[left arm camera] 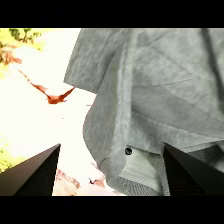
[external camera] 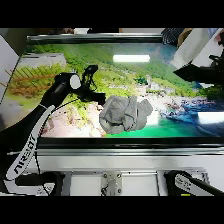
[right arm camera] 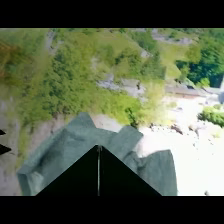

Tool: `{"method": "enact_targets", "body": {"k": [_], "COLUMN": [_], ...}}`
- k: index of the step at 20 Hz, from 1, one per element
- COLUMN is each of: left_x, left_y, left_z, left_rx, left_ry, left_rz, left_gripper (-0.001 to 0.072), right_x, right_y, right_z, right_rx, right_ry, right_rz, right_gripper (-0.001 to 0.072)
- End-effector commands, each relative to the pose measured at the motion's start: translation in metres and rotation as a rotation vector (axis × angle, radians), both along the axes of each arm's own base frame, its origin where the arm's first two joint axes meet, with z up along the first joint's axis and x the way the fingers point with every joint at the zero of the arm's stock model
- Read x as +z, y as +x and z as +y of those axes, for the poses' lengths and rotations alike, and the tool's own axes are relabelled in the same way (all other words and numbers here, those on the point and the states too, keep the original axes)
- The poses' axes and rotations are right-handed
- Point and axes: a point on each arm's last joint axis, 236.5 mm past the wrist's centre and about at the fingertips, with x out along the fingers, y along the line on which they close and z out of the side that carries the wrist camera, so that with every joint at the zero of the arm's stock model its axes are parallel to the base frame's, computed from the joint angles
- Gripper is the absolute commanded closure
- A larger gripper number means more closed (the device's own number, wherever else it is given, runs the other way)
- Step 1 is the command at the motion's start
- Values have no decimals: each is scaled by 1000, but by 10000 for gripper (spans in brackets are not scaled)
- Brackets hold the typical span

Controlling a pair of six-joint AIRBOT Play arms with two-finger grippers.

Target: Fold the clothes and pants, and hang the long-sleeved shirts on hangers.

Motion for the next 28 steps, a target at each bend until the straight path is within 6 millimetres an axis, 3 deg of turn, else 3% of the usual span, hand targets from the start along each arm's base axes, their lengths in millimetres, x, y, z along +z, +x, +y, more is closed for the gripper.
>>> {"method": "enact_targets", "body": {"k": [1,3,6,7,8,9,10,15,18,19,22,24,25,26,28], "left_x": [-48,-68,-92,-97,-100,-100,-97,-76,-74,-74,-72,-48,-22,18,130], "left_y": [-18,-31,-42,-41,-39,-35,-30,-14,-13,-15,-18,-8,4,20,39], "left_z": [1,-23,-43,-43,-41,-35,-31,-29,-29,-28,-25,-14,-4,10,35], "left_rx": [106,91,14,1,8,15,2,-16,-19,-21,-24,2,26,49,85], "left_ry": [-159,-216,-168,-139,-110,-79,-55,-52,-54,-52,-48,-67,-82,-93,-151], "left_rz": [167,222,245,242,246,244,228,191,192,199,216,167,108,17,-220], "left_gripper": [13,13,14,90,266,486,695,691,691,691,692,692,692,692,692], "right_x": [-66,-96,-142,-159,-176,-191,-205,-270,-291,-293,-286,-254,-220,-175,-70], "right_y": [-12,-25,-41,-45,-47,-48,-45,-14,-6,-4,4,19,31,43,47], "right_z": [-62,-88,-75,-66,-54,-42,-30,21,47,54,62,55,46,38,23], "right_rx": [-164,-222,-188,-174,-161,-151,-140,-131,-105,-83,-35,-40,-55,-70,-90], "right_ry": [-302,-425,-364,-320,-254,-188,-131,-42,-82,-98,-137,-150,-158,-164,-184], "right_rz": [218,312,426,470,516,556,594,641,622,606,539,454,377,278,67], "right_gripper": [692,692,659,466,157,109,140,143,148,265,649,693,693,693,693]}}
